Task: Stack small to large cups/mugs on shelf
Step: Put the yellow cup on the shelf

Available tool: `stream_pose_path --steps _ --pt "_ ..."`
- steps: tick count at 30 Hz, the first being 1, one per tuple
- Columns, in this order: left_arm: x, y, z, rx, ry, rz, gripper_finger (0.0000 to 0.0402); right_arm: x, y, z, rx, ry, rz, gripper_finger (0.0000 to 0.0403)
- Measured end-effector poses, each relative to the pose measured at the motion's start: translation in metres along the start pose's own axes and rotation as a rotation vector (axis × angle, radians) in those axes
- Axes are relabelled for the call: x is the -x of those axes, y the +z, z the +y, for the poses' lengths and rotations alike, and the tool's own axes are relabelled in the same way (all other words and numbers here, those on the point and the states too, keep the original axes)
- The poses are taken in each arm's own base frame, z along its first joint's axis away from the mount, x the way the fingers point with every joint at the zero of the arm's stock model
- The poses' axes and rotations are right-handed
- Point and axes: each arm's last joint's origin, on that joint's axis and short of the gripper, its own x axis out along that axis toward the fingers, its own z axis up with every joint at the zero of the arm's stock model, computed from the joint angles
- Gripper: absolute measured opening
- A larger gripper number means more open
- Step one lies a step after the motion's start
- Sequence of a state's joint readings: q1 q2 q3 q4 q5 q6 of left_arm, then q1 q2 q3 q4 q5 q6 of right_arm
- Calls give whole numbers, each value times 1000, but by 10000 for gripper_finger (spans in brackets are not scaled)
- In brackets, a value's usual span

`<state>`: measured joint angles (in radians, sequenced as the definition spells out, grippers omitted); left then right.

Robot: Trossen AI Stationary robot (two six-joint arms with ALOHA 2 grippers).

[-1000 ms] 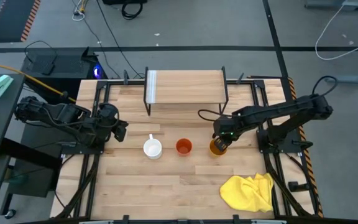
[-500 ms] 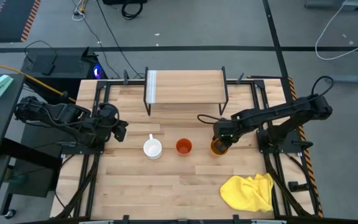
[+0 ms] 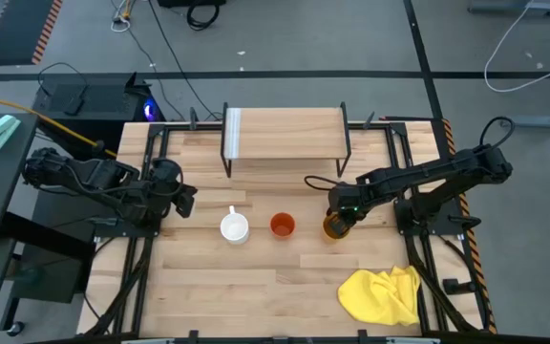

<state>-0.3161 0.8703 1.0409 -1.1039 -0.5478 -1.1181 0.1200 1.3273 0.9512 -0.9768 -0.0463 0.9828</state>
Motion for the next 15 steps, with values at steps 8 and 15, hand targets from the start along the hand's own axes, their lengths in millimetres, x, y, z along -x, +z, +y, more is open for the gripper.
stream_pose_path --steps 8,15 --pt "0 0 0 18 0 0 52 0 0 0 18 5 6 16" --pt "0 0 0 18 0 0 52 31 6 9 98 14 -15 7"
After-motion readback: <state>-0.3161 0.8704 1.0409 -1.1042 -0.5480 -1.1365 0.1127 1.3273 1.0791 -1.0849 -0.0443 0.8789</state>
